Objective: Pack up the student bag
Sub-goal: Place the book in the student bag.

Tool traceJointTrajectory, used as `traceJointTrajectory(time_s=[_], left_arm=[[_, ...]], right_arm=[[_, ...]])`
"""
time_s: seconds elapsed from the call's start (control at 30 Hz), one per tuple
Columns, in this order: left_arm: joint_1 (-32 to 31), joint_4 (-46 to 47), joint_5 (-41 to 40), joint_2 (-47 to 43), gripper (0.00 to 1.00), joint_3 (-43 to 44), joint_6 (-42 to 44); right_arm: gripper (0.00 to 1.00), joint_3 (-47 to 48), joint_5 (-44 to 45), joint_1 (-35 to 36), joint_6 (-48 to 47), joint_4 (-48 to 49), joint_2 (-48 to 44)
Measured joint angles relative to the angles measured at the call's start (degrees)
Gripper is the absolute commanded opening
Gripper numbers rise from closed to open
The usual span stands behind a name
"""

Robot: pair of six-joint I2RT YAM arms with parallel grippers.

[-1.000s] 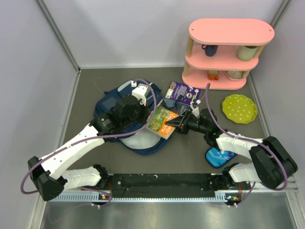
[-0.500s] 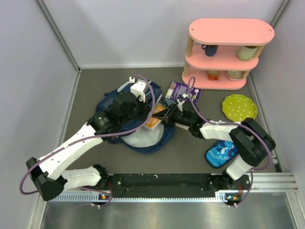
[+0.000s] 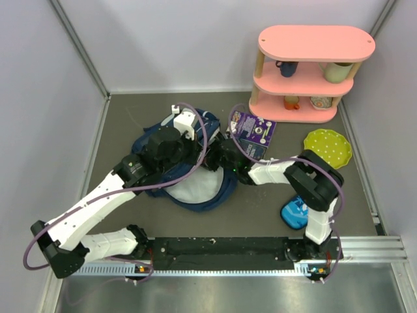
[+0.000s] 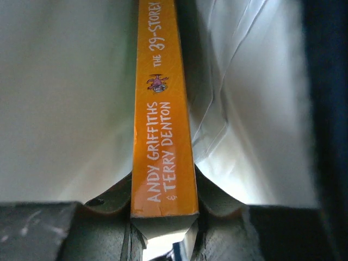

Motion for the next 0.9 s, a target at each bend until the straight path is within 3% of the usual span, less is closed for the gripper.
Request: traceJointTrajectory(time_s=[0.3,0.43,0.77,0.9], left_arm=[[0.2,-0.9,-1.18,-2.62,0.0,-0.02,0.13],[0.66,-0.96,-1.4,-3.54,0.0,-0.22,0.11],[3.13,-1.18,-1.14,-5.75,0.0,-2.25,-0.22],[3.91,-0.52,0.11,-5.97,0.0,-3.28,-0.94]], right_arm=[[0.0,5.53,7.08,1.36,-0.57,6.71,9.77],[0.05,9.38,10.75,2.43,-1.07,5.88,11.91],[0.12,14.27,8.98,3.26,-4.11,1.9,14.91],[0.2,14.23,8.02,3.3,-5.95,1.2,14.91]])
